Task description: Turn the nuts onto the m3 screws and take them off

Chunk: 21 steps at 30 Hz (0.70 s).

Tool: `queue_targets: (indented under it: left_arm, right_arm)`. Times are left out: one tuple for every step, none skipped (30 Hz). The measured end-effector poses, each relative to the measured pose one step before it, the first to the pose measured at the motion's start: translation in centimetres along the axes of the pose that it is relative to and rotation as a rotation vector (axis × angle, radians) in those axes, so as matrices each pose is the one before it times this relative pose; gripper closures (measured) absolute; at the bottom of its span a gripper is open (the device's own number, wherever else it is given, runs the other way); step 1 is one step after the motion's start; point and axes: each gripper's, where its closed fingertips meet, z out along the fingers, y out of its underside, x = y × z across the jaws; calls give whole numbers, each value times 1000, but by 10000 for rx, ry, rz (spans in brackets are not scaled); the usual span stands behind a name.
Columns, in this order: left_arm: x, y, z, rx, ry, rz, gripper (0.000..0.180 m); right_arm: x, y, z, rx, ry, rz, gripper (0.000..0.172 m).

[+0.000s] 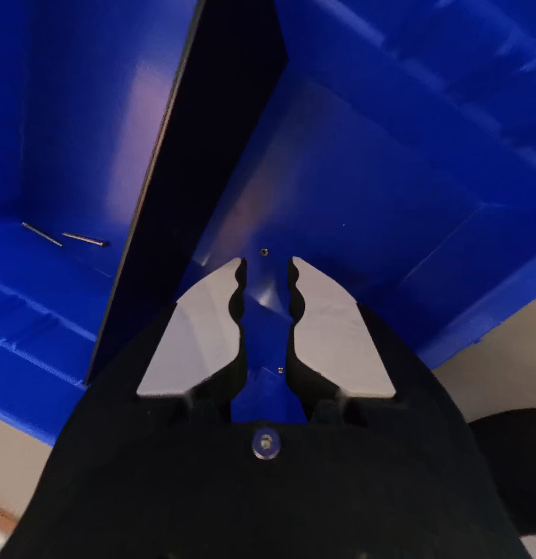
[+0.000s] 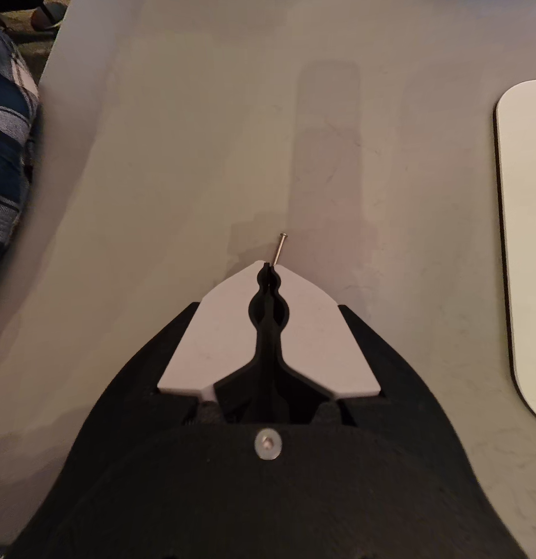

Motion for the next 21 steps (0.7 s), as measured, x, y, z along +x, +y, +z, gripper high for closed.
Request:
queue_targets:
  left_arm:
    - [-205,194,388,-258,-89,109,155]
    - [202,6,365,-78,224,34,157]
    - [21,-74,335,-10,110,-56,157]
    - [-286,-77,245,-4,-139,5,157]
    - [155,-115,93,25,127,55,159]
    - [44,-194,1,75,74,-9,158]
    - [-203,6,52,-46,-88,-40,159]
    - [-58,64,42,-76,-24,24,163]
    - [215,4,27,-30,145,0,167]
    - [239,11,29,-20,206,-99,171]
    - [108,21,20,-19,127,-84,173]
    - [77,27,21,-15,68,-9,174]
    - [42,11,10,7,59,-54,175]
    - [19,8,11,9,37,-61,175]
    - [5,2,5,23,10,-27,176]
    - [18,13,13,33,23,-66,176]
    - [10,3,5,46,2,4,176]
    - [8,1,8,57,-12,29,176]
    - [12,3,2,49,12,-81,176]
    - [9,7,9,38,-10,-24,176]
    - [10,4,3,26,-44,68,177]
  right_arm:
    - [-7,-2,1,1,-4,3,172]
    - [-15,-11,11,2,-6,2,172]
    - [-15,-3,4,1,-4,1,172]
    - [-6,-2,3,0,2,-2,172]
    - [-7,-9,10,1,-1,0,172]
    - [-8,-10,8,2,-6,6,172]
    - [-3,7,7,1,-2,1,172]
    - [-18,-3,6,0,-1,-4,172]
    - [-13,-9,10,0,-6,-1,172]
    - [-14,-2,5,-1,1,-5,172]
    - [-16,-2,7,-2,4,-10,172]
    - [-11,-1,19,-1,-1,-8,172]
    - [-21,-2,7,-2,2,-7,172]
    - [-6,0,4,-3,5,-10,172]
    - [-15,-8,14,-3,3,-8,172]
    - [-18,5,14,-3,3,-8,172]
    - [-12,-2,5,-1,3,-5,172]
    - [-3,0,2,-1,4,-2,172]
    - [-3,-7,11,-2,6,-6,172]
    - [-6,-1,3,-1,2,-1,172]
    - [-10,-2,17,1,-2,3,172]
